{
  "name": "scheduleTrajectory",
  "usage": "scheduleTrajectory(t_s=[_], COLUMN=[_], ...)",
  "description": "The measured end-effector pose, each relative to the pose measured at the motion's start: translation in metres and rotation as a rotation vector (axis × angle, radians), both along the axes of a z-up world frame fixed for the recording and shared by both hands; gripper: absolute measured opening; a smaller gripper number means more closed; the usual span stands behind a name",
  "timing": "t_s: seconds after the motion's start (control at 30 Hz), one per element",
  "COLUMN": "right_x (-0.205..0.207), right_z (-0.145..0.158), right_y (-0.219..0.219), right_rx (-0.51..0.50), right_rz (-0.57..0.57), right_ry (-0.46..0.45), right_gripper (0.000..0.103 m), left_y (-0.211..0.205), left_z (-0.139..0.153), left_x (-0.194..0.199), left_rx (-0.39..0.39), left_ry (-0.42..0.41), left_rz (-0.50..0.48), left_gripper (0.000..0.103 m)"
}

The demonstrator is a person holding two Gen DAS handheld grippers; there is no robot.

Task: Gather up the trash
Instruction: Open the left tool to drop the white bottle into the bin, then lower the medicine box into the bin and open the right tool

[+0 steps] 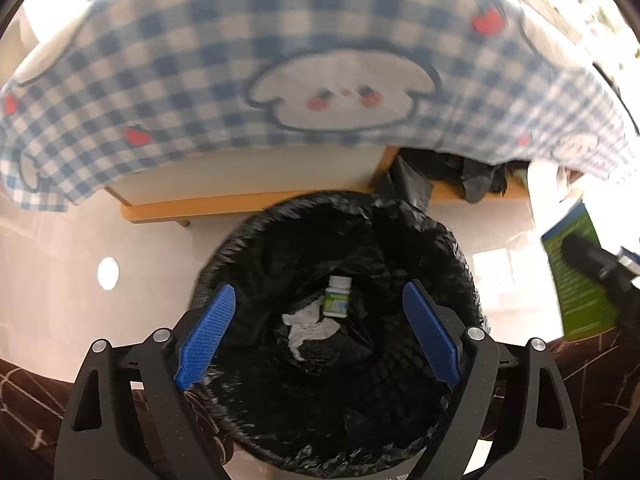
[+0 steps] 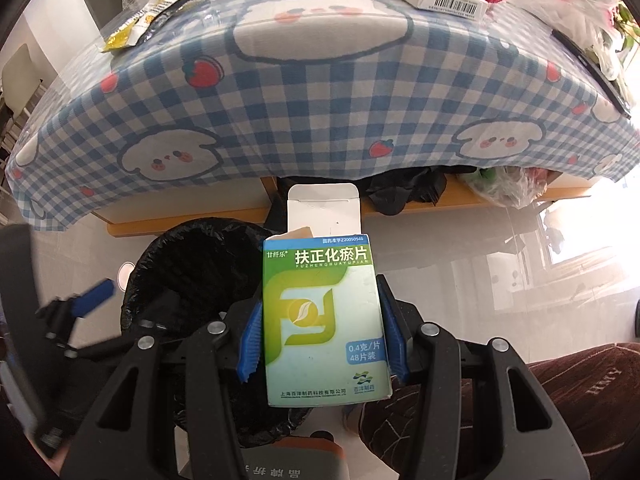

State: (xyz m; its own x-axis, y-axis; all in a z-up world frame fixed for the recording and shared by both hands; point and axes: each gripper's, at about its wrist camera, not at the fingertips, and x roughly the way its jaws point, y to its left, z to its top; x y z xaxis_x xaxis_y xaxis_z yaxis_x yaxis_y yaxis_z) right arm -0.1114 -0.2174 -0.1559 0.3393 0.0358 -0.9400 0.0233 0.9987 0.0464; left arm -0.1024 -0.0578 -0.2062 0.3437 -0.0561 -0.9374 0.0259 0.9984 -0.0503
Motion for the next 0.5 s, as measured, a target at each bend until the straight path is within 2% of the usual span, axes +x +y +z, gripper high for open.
scheduleTrajectory(t_s=[0.03, 0.1, 0.13, 0.2, 0.5], right_x=[0.000, -0.001, -0.001, -0.003, -0.010], right_z=[-0.002, -0.004, -0.006, -0.008, -0.019], right_y=[0.001, 0.005, 0.006, 0.011, 0.040], right_rx=[0.004, 0.003, 0.002, 0.007, 0.005], right_rz=[0.002, 0.004, 0.007, 0.013, 0.060], right_ry=[0.005, 0.011, 0.012, 0.017, 0.039], right_gripper=[0.047, 0.047, 0.047, 0.047, 0.047], left_y=[0.006, 0.014, 0.018, 0.026, 0.055], left_z=[0.005, 0.016, 0.022, 0.032, 0.043], left_x=[0.000, -0.003, -0.004, -0.006, -0.012], left_rx=[0.006, 0.043, 0.045, 0.026, -0.020], left_ry=[-0.008, -0.043, -0.060, -0.071, -0.044], left_rz=[0.013, 0.029, 0.033, 0.040, 0.080], left_gripper=[0.093, 0.094, 0.097, 0.097, 0.097])
